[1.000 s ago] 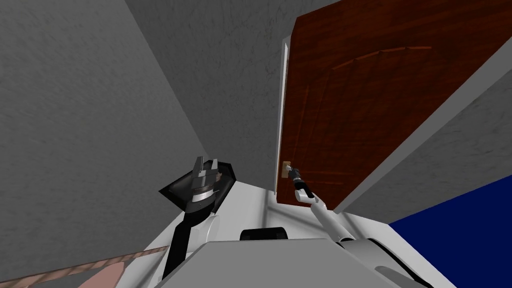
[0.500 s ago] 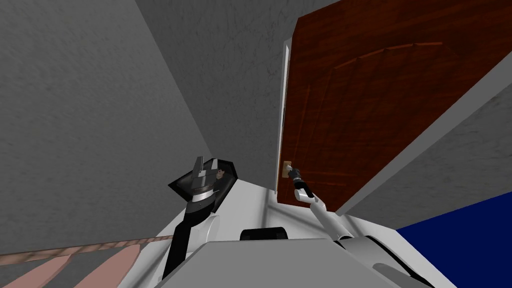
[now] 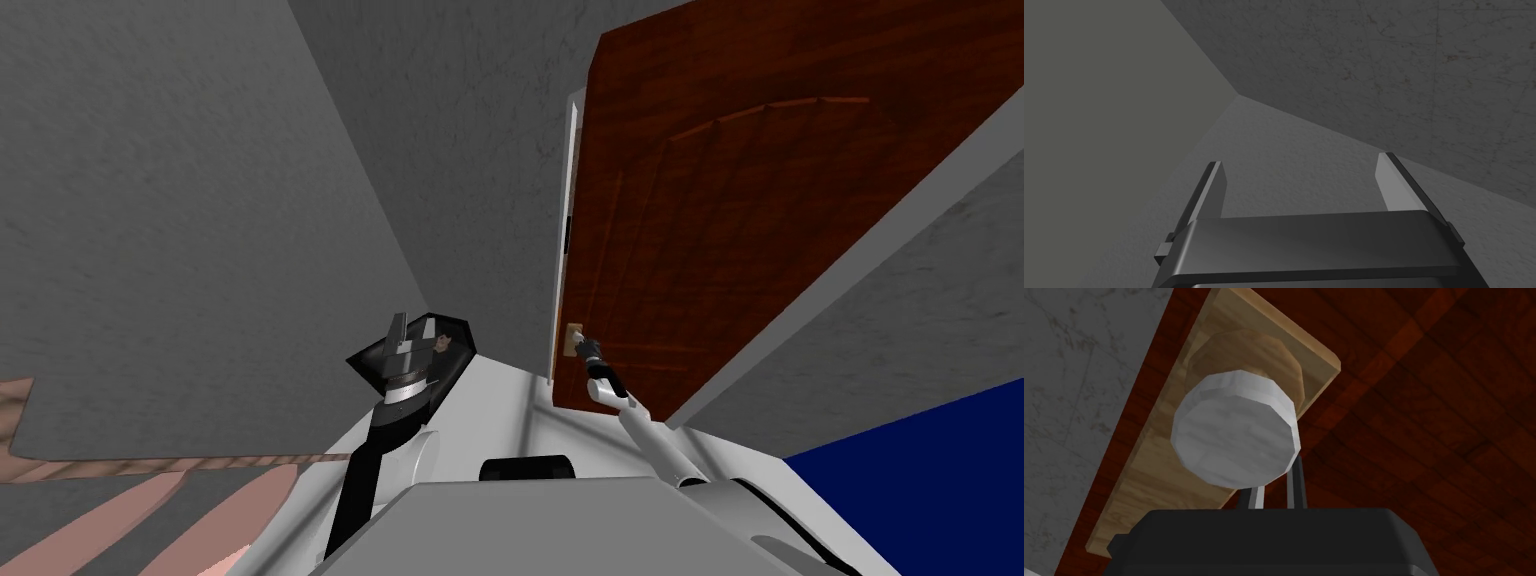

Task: Pull the door open

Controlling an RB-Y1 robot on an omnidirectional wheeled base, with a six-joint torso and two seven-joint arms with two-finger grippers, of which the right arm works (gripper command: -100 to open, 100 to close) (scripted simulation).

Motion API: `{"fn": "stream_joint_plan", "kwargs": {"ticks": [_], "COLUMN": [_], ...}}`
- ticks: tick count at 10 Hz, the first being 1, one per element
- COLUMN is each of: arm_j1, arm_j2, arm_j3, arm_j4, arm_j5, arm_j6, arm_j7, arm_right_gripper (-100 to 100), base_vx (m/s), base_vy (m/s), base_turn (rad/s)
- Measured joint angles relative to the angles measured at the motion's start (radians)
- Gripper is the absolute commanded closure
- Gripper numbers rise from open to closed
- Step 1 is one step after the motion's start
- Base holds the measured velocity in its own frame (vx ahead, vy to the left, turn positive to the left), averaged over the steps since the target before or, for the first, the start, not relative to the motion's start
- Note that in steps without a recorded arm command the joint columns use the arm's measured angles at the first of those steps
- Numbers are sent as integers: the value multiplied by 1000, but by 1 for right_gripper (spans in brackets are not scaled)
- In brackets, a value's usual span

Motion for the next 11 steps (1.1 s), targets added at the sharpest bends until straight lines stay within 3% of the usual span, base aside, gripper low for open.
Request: {"fn": "stream_joint_plan", "kwargs": {"ticks": [3, 6, 8, 11], "arm_j1": [3, -15, -2, 10], "arm_j2": [16, 41, 53, 81], "arm_j3": [-4, 12, 13, 18], "arm_j4": [-25, -7, -28, -70], "arm_j5": [-54, -108, -119, -179], "arm_j6": [10, 1, 6, 22], "arm_j7": [-60, -139, -152, -220], "arm_right_gripper": [-100, -100, -100, -100], "base_vx": [-100, -82, -38, -116], "base_vy": [-30, -26, -11, -33], "base_turn": [-8, 16, 7, 16]}}
